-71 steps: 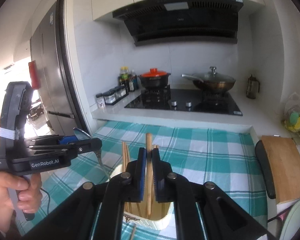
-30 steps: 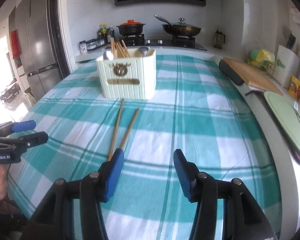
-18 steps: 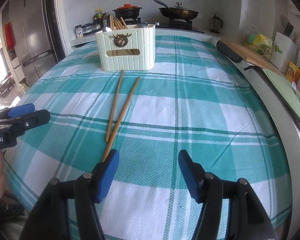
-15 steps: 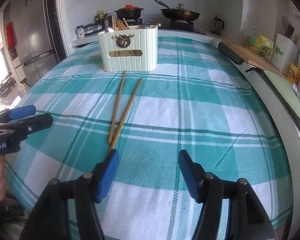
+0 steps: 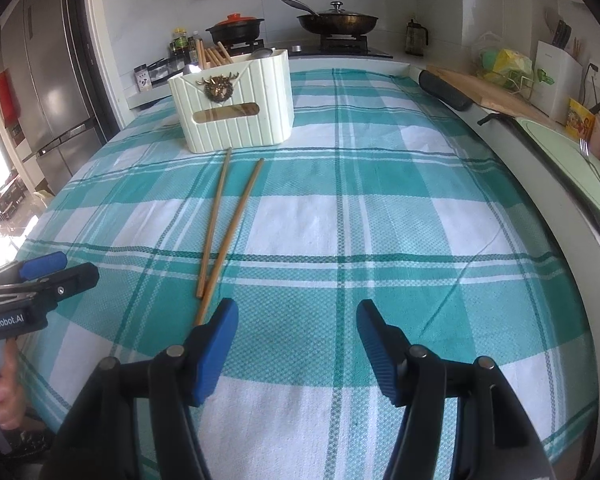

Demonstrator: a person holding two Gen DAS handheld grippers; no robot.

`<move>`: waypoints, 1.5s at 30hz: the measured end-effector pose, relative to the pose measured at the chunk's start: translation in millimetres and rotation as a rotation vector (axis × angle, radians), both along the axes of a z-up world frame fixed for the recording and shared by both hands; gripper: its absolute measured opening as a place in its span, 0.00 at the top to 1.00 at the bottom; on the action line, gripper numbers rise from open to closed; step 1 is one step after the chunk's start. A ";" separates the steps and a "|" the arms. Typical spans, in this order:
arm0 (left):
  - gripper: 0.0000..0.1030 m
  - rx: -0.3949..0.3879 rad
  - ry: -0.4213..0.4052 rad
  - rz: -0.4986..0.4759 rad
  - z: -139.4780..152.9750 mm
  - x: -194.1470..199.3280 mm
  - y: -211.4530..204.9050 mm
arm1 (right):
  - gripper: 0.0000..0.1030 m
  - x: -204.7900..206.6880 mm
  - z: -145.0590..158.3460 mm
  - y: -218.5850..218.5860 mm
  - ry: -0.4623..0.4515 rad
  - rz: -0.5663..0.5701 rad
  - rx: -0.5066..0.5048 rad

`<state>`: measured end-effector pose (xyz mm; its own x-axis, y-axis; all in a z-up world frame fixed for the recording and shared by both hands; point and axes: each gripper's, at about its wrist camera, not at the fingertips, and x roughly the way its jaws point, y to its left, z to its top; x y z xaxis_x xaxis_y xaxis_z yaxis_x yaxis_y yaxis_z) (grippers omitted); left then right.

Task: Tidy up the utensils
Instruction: 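Move both open tools back over the two chopsticks on the cloth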

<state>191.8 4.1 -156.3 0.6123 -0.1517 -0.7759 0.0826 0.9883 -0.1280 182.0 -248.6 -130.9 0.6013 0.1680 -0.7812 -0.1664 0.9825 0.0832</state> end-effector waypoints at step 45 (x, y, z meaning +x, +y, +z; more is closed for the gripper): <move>0.93 0.148 -0.002 -0.061 -29.6 89.7 -57.6 | 0.46 10.5 -12.7 -11.0 0.057 -0.024 0.011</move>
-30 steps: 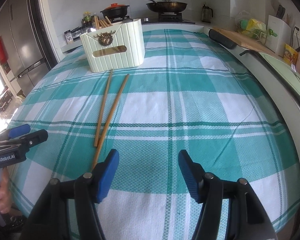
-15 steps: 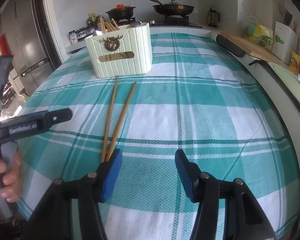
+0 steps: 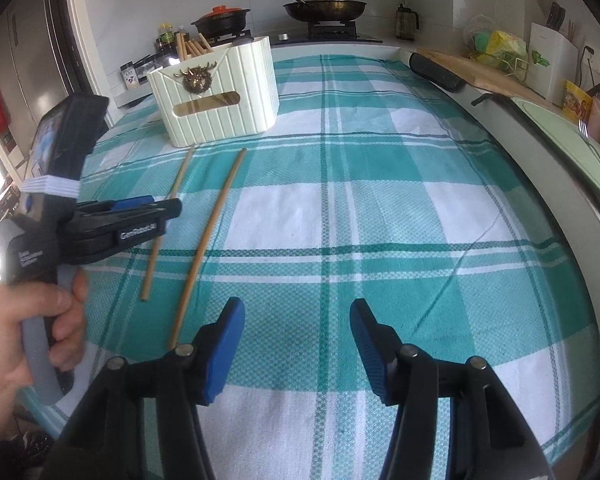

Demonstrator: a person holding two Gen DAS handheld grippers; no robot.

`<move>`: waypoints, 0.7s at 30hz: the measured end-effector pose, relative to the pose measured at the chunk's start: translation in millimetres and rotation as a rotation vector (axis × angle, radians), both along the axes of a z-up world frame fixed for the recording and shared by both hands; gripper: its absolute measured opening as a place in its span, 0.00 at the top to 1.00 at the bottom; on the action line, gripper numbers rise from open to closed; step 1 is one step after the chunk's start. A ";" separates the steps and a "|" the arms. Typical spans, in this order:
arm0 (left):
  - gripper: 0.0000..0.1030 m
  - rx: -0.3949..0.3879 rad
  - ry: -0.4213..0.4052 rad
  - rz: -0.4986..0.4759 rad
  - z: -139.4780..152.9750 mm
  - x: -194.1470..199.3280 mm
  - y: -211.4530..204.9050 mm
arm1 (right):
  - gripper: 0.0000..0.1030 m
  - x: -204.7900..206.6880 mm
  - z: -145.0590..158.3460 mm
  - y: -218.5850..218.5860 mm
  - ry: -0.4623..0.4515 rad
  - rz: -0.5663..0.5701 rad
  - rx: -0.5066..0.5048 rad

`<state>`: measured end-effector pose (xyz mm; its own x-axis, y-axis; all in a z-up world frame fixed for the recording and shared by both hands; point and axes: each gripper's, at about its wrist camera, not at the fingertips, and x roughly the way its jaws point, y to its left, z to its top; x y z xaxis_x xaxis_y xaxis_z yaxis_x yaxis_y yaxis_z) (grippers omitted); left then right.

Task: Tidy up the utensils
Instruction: 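Move both open tools back over the two chopsticks on the cloth, then close the left tool on one chopstick while the right tool grasps the other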

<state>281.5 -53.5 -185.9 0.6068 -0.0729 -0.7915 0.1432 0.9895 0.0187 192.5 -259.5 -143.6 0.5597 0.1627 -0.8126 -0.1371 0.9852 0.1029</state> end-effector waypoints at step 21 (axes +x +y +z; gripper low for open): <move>0.47 -0.136 0.121 -0.022 10.6 -55.7 61.4 | 0.46 26.7 -14.9 68.8 0.083 0.206 -0.057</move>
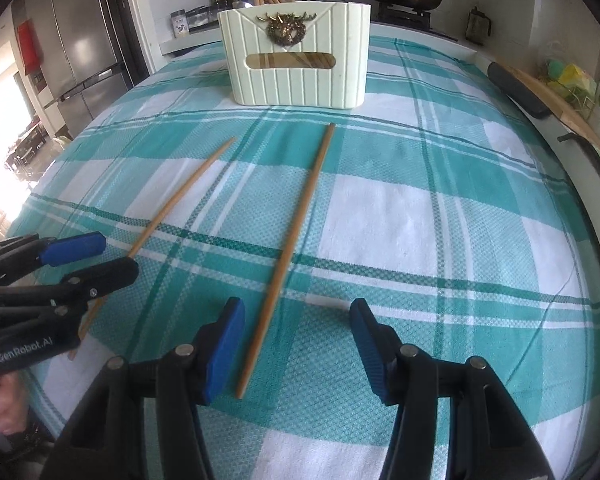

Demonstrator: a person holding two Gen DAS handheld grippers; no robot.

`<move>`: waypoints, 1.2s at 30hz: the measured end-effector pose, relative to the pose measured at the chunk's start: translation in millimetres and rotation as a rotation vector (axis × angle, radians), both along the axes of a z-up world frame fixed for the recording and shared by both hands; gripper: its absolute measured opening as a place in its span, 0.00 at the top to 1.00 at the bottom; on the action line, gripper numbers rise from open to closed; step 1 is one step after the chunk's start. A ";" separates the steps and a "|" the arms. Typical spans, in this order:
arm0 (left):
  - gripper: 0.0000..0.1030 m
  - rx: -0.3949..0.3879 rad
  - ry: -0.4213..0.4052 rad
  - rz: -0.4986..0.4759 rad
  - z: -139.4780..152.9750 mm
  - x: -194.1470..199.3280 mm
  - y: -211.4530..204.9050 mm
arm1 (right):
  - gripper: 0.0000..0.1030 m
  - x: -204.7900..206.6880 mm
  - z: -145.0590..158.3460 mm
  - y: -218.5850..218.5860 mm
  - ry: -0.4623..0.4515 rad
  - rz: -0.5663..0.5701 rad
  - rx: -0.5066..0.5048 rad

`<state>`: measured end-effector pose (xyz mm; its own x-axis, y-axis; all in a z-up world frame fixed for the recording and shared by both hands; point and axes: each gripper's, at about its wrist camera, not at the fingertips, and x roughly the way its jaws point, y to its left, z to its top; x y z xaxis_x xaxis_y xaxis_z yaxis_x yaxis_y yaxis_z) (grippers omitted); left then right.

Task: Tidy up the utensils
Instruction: 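Close the left tool on one chopstick while the right tool grasps the other, then lift both held chopsticks and carry them over the holder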

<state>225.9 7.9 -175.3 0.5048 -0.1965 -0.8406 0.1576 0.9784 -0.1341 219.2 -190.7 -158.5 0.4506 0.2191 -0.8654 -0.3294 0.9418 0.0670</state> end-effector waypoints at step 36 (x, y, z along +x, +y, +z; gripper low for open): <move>0.97 -0.073 -0.201 -0.033 91.2 63.9 14.7 | 0.94 115.5 76.4 1.5 -0.082 -0.011 0.190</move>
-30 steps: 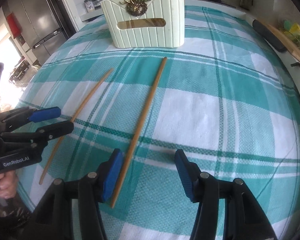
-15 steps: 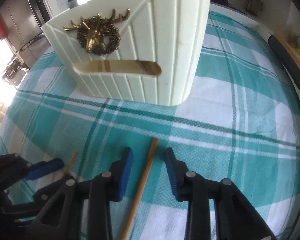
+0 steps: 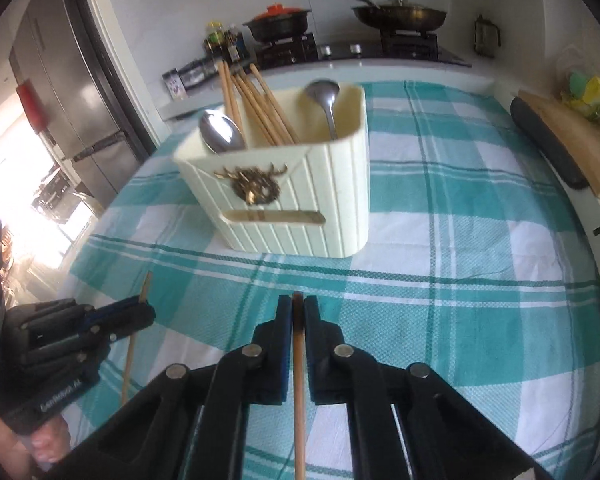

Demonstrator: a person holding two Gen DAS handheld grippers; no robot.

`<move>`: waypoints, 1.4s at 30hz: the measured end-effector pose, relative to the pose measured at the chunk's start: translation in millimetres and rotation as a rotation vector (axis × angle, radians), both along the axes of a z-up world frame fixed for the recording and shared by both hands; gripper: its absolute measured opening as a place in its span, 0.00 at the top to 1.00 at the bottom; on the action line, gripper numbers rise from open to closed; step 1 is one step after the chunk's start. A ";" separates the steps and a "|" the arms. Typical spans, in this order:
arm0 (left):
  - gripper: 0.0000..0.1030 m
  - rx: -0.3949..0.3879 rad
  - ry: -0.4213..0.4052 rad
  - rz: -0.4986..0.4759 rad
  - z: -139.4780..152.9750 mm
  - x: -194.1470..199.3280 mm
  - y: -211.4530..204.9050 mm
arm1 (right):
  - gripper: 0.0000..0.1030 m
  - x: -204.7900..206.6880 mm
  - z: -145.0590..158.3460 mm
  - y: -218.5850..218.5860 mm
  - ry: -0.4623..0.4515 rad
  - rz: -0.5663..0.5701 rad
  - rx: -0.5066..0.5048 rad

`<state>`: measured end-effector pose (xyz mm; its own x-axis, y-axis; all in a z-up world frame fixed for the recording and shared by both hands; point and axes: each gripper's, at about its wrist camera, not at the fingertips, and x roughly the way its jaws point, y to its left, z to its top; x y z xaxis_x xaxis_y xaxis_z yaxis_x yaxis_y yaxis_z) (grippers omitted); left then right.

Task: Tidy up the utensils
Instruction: 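Lift both held chopsticks and carry them over the holder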

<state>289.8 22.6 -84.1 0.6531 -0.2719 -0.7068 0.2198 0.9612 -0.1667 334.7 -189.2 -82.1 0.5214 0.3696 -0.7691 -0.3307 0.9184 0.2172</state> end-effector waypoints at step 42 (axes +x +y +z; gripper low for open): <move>0.97 -0.145 -0.229 -0.024 108.0 -55.4 28.1 | 0.94 -103.5 138.7 -50.8 -0.394 -0.034 0.120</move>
